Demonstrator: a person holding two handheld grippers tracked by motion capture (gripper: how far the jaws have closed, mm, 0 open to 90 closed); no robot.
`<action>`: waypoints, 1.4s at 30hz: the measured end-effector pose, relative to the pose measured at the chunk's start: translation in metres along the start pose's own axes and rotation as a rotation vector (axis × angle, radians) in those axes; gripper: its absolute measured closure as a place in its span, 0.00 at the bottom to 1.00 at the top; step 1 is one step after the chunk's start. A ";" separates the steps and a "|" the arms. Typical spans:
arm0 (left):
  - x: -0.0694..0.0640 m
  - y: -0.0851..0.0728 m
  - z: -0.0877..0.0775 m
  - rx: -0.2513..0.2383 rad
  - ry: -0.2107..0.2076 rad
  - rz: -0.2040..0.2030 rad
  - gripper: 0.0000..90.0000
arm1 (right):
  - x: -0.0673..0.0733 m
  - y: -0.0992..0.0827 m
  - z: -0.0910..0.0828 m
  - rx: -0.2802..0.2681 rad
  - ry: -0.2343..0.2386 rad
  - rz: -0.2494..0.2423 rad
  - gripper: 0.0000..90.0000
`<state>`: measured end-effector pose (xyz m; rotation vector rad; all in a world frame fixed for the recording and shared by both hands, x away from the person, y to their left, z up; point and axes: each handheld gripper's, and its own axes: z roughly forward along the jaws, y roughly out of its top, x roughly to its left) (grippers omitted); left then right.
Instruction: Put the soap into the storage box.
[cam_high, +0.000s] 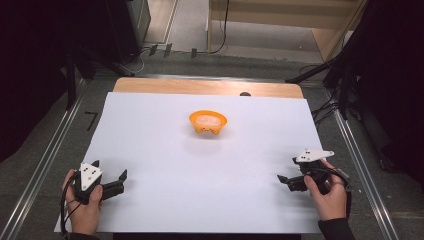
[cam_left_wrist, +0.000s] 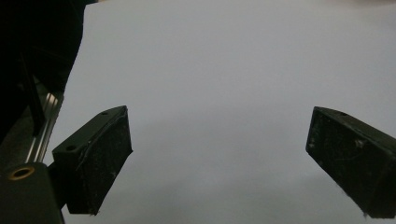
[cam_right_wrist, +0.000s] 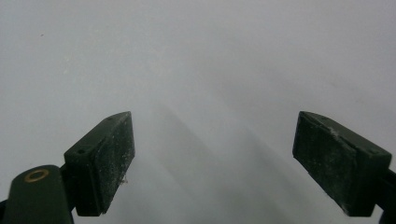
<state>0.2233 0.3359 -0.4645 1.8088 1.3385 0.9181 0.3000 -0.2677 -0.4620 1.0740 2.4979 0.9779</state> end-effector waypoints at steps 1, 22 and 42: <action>0.000 0.000 0.000 -0.001 -0.001 0.000 0.08 | 0.000 -0.002 -0.001 -0.002 -0.001 0.001 0.15; 0.000 0.000 0.000 -0.001 -0.001 0.000 0.08 | -0.001 -0.045 -0.021 -0.098 -0.038 0.064 0.15; 0.000 0.000 0.000 -0.003 -0.005 -0.003 0.08 | 0.005 -0.086 -0.045 -0.230 -0.097 0.093 0.02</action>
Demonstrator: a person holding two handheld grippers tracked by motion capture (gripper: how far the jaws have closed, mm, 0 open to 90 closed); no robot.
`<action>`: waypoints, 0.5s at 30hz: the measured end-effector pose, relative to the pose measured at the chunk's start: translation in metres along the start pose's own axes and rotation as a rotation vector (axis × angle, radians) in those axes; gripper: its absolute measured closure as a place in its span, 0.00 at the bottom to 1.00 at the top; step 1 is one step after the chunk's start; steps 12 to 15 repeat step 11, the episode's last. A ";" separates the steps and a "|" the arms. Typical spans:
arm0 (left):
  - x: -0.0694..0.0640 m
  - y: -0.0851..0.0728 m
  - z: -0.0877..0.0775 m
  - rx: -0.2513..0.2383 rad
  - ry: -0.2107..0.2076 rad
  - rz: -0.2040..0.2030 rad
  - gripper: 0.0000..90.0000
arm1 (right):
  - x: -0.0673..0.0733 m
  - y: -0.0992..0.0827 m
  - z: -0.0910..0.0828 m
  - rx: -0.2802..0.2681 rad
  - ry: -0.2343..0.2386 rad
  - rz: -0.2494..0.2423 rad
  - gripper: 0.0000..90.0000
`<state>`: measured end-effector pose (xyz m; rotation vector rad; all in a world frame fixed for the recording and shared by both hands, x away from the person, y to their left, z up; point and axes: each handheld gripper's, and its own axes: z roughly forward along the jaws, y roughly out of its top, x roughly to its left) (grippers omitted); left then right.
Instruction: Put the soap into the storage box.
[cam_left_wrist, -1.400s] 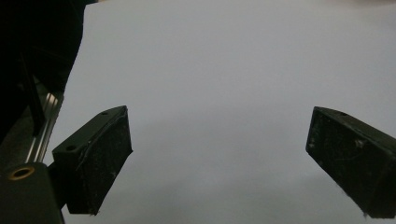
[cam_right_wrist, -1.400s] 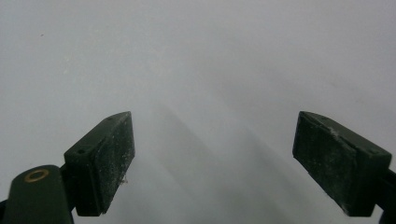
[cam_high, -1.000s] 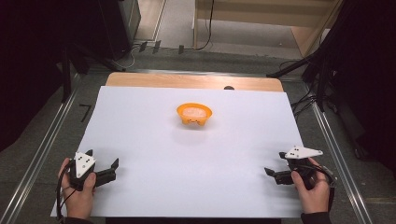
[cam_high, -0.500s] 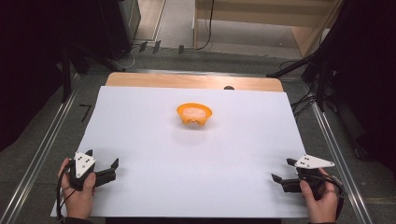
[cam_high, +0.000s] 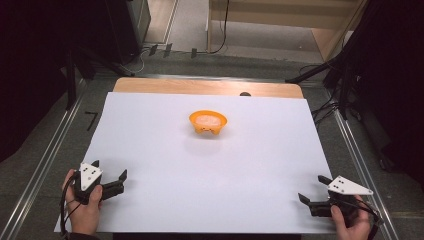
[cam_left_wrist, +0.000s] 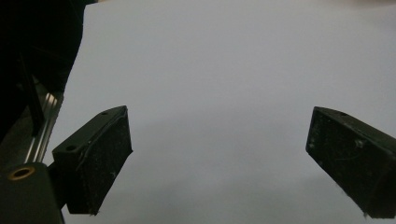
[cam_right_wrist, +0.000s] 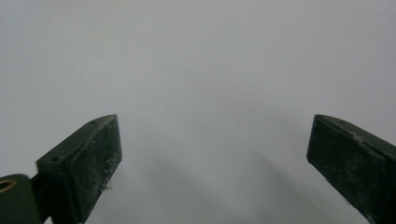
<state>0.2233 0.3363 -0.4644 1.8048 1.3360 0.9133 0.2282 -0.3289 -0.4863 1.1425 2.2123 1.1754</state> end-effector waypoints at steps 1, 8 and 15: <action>0.000 0.000 0.000 0.000 0.000 0.001 0.08 | -0.002 -0.002 -0.002 -0.020 0.007 0.026 0.01; 0.000 0.000 0.001 0.008 0.001 0.004 0.08 | -0.005 -0.003 -0.005 -0.073 0.021 0.055 0.00; 0.000 0.001 0.001 0.014 -0.001 0.003 0.08 | -0.007 -0.003 -0.004 -0.060 0.098 0.057 0.03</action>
